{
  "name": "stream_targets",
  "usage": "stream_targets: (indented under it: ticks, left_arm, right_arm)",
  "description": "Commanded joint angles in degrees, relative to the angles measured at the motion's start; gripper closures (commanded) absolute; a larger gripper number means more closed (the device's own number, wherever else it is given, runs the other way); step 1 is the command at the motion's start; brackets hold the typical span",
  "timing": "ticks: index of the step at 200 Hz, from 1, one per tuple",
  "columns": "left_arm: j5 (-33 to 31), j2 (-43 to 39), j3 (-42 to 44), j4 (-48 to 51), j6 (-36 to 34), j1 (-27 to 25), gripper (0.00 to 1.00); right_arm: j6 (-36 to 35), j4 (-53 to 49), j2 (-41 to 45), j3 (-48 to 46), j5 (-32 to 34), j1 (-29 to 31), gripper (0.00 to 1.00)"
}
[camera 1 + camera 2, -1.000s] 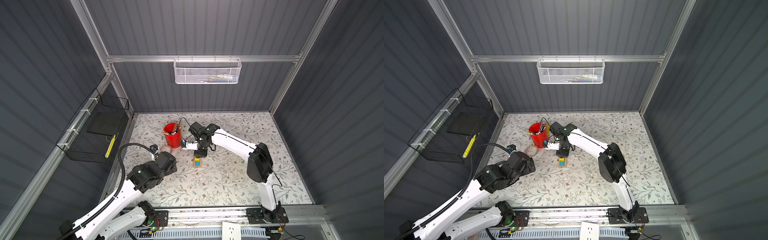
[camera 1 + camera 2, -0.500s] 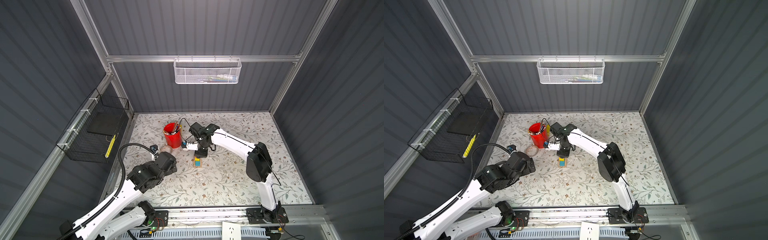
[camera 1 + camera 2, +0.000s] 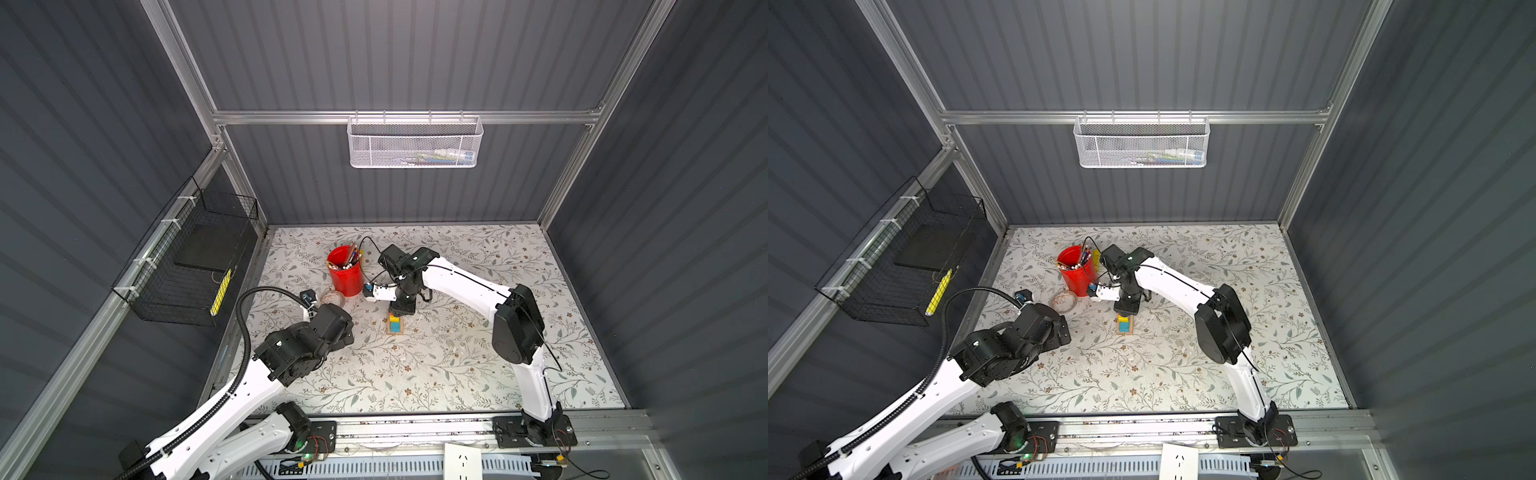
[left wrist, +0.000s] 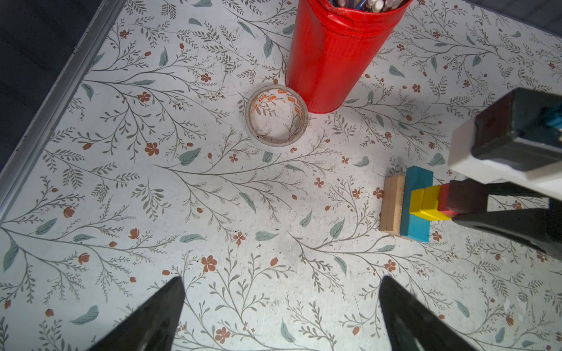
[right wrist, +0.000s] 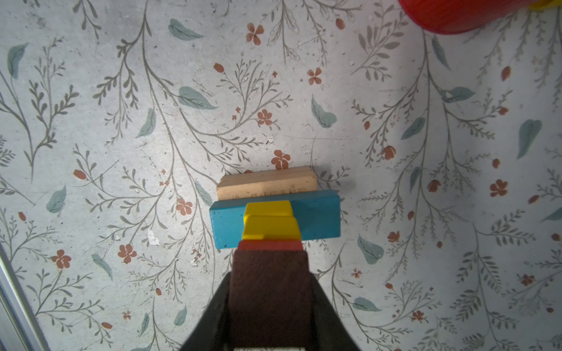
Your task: Build the wood block tower
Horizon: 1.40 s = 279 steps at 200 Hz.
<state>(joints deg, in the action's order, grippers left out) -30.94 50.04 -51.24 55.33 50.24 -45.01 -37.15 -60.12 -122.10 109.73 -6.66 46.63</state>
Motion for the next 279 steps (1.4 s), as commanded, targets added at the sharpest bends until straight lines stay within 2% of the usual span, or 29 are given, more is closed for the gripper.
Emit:
stream_targets:
  ticks: [1, 82, 135, 201, 237, 261, 279]
  left_arm:
    - [-1.06, -0.28, 0.13, 0.66, 0.5, 0.01, 0.0]
    - [-0.8, 0.12, -0.15, 0.39, 0.47, 0.01, 0.0]
    - [-0.92, -0.12, -0.17, 0.53, 0.47, 0.01, 0.0]
    - [-1.66, -0.09, -1.85, 1.27, -0.25, 0.01, 0.0]
    - [-2.94, -0.37, -3.33, 1.79, -1.21, 0.01, 0.0]
    - [-5.6, -0.64, -3.82, 1.48, -2.44, 0.01, 0.0]
    - [-10.15, -0.56, -3.65, 0.73, -3.36, 0.17, 0.0]
  right_arm:
    - [-0.49, -1.74, -1.21, 1.38, -0.08, -0.31, 0.62]
    - [-0.21, -1.23, -0.6, 1.27, -1.43, -0.23, 0.48]
    - [0.14, -1.04, -0.61, 1.79, -1.22, -0.15, 0.46]
    - [3.09, 1.9, 6.16, 0.2, -4.12, -0.57, 0.34]
    - [10.11, 8.03, 15.91, -5.96, -5.95, -2.99, 0.24]
    - [20.68, 16.34, 26.95, -15.75, -4.68, -7.09, 0.12]
    - [29.92, 22.39, 35.28, -24.91, -2.08, -11.51, 0.04]
